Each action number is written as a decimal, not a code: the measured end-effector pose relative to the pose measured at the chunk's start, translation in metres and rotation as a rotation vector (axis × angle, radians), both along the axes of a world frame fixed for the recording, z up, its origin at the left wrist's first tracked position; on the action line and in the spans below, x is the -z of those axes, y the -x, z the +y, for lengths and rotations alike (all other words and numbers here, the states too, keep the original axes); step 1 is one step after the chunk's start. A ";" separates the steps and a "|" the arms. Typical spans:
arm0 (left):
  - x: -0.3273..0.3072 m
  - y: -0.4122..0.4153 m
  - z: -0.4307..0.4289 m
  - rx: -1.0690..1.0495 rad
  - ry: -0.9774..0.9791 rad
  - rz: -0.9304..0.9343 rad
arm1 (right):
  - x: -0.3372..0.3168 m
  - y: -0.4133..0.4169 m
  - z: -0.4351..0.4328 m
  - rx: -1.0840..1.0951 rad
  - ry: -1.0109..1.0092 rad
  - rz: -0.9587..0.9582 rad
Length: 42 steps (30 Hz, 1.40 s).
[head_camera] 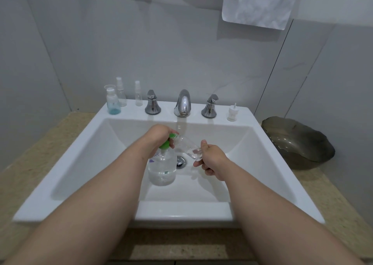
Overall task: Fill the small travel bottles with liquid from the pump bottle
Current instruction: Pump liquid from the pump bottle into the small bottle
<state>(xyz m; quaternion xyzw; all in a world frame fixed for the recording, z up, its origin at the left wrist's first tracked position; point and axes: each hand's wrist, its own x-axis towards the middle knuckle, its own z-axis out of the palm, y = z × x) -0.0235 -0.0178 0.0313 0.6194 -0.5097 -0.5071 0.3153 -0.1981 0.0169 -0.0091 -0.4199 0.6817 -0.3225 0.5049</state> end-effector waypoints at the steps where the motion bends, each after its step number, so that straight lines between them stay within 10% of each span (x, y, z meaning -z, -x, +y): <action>1: 0.001 0.000 0.000 -0.014 -0.001 0.018 | -0.001 0.000 0.000 0.001 0.002 0.001; 42: 0.011 -0.003 -0.012 -0.111 0.012 0.077 | -0.002 -0.001 0.001 0.001 0.002 0.023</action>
